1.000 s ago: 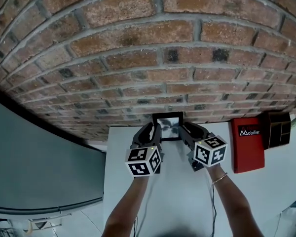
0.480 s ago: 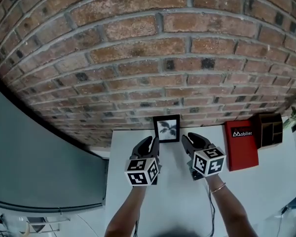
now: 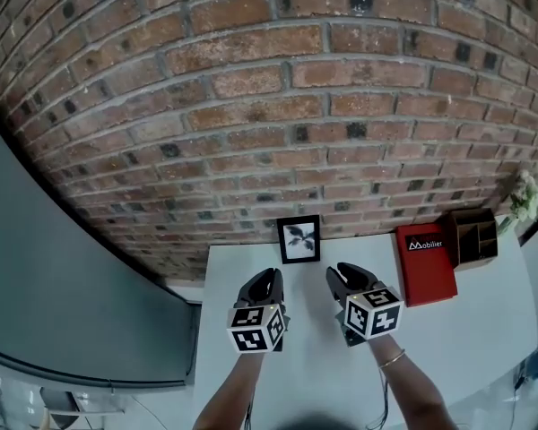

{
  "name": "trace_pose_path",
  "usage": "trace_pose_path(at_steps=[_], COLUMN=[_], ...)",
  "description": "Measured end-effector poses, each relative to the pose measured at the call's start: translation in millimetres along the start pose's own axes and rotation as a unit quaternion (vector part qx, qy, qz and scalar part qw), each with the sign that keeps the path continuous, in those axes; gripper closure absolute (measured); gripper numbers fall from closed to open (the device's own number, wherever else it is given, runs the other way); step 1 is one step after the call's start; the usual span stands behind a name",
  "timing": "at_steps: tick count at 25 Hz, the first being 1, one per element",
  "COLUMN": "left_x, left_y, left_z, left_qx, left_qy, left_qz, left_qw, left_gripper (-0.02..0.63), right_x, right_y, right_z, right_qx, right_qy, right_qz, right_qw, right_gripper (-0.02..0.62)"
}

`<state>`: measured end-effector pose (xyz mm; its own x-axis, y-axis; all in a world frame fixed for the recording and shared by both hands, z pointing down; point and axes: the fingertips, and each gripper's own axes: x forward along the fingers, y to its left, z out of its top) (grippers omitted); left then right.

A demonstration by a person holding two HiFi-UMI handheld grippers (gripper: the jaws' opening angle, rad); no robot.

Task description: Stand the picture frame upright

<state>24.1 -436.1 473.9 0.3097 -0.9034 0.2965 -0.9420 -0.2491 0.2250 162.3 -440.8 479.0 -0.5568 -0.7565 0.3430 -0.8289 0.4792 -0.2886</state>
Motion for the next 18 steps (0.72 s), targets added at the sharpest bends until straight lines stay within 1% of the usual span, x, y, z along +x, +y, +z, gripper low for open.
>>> trace_pose_path(at_steps=[8,13,18], left_x=[-30.3,-46.4,-68.0], left_y=[-11.0,-21.1,-26.8], left_z=[-7.5,-9.9,-18.6], left_qx=[0.005,0.013,0.021], left_qy=[0.004,0.006,0.01], left_qz=[-0.006,-0.024,-0.036], left_qw=[1.0,0.9996,0.9991], left_gripper=[0.593,0.6,0.607], right_x=[-34.5,-53.9,-73.3], right_y=[20.3,31.5,40.5], right_z=[-8.0,-11.9,-23.2], right_qx=[-0.002,-0.009,0.0], right_qy=[-0.004,-0.009,-0.015], right_qz=[-0.022,-0.041,-0.06], right_qw=[1.0,0.999,0.998], right_gripper=[0.52,0.548,0.58])
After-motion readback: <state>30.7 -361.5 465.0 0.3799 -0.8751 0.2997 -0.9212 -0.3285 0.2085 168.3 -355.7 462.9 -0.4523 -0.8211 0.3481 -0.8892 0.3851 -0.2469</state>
